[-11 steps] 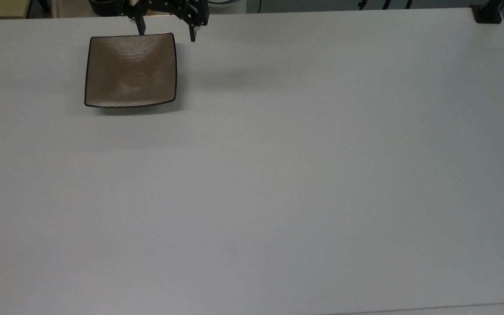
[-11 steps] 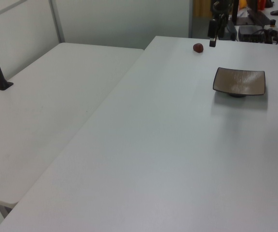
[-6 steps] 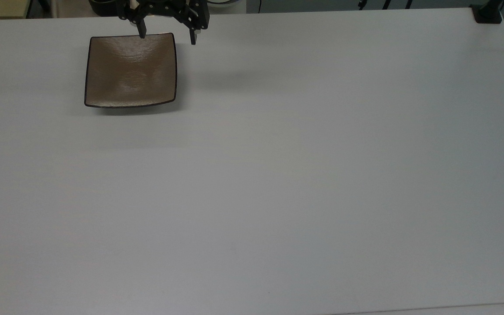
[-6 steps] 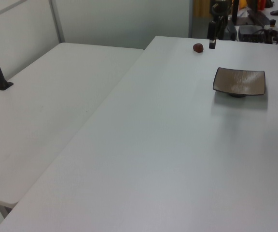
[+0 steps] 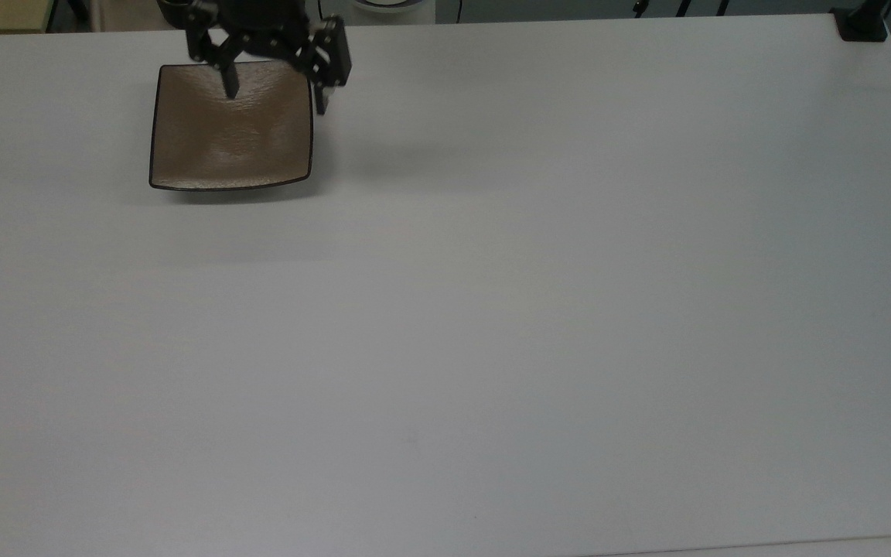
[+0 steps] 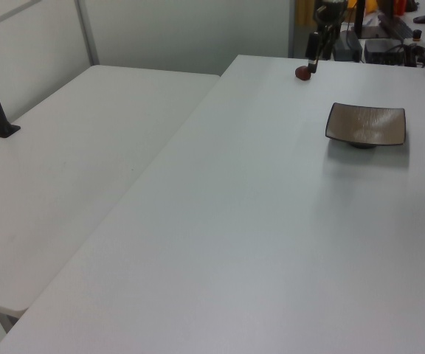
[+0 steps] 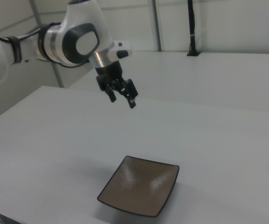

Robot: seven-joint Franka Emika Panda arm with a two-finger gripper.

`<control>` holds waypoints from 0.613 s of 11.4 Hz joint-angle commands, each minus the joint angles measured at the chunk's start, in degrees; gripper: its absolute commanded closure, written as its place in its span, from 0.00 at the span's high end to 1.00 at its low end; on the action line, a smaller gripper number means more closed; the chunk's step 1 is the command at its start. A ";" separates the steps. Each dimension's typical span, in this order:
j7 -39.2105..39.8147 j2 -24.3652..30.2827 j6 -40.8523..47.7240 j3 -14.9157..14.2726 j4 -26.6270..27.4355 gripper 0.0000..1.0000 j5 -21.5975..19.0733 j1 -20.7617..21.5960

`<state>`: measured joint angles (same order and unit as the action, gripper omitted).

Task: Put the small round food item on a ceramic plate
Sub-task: 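Move the gripper past the plate toward the round brown food item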

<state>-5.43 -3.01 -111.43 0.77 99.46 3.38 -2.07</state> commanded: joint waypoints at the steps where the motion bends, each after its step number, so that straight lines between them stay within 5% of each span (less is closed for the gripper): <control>1: -3.88 -3.57 -12.55 -1.21 2.59 1.00 2.07 -2.84; 4: -4.59 -8.23 -21.52 -4.81 2.23 1.00 3.73 -4.16; 7: -7.31 -13.76 -30.32 -4.99 -0.13 1.00 4.44 -7.42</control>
<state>-9.55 -13.23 -137.32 -3.95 101.30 5.96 -8.19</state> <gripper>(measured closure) 0.000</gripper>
